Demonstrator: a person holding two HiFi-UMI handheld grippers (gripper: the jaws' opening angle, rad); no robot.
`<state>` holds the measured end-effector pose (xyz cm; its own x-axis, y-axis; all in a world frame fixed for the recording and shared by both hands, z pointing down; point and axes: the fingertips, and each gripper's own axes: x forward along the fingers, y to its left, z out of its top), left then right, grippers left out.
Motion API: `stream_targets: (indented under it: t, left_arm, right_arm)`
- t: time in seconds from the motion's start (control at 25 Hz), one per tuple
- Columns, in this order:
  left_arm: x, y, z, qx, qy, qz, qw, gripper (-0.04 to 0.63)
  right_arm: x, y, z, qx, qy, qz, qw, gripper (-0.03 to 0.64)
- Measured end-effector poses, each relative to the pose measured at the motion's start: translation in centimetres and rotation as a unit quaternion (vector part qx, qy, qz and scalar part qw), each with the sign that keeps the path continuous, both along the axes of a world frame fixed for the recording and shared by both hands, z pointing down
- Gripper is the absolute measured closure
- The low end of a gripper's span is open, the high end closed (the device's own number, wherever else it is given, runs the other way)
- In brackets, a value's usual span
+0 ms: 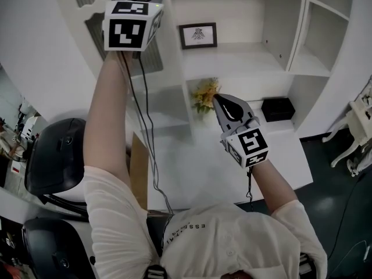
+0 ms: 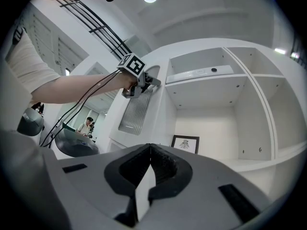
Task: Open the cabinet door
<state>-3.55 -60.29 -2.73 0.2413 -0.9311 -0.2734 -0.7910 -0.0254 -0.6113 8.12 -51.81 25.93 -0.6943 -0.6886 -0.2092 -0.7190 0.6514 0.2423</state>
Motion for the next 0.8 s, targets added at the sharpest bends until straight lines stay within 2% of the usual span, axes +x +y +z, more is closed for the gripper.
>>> stream_targets:
  t: [0.08,0.32,0.6,0.8]
  left_arm:
    - [0.4,-0.1,0.3,-0.008,-0.011,-0.003,0.9999,0.508]
    - [0.3,0.1,0.1,-0.016,-0.019,0.011,0.9996,0.511]
    - [0.4,3.0,0.1,-0.027,-0.026,0.042,0.9984,0.511]
    - [0.4,4.5,0.2,-0.031,-0.017,0.053,0.998,0.513]
  right_arm:
    - [0.0,0.1,0.2,-0.004,0.001,0.001,1.0,0.601]
    - [0.1,1.1,0.3,-0.009,-0.002,0.0,1.0,0.601]
    - [1.3,3.1,1.2,-0.021,-0.006,0.008,1.0,0.601]
    - [1.8,4.8,1.7,-0.027,-0.005,0.007,1.0,0.601]
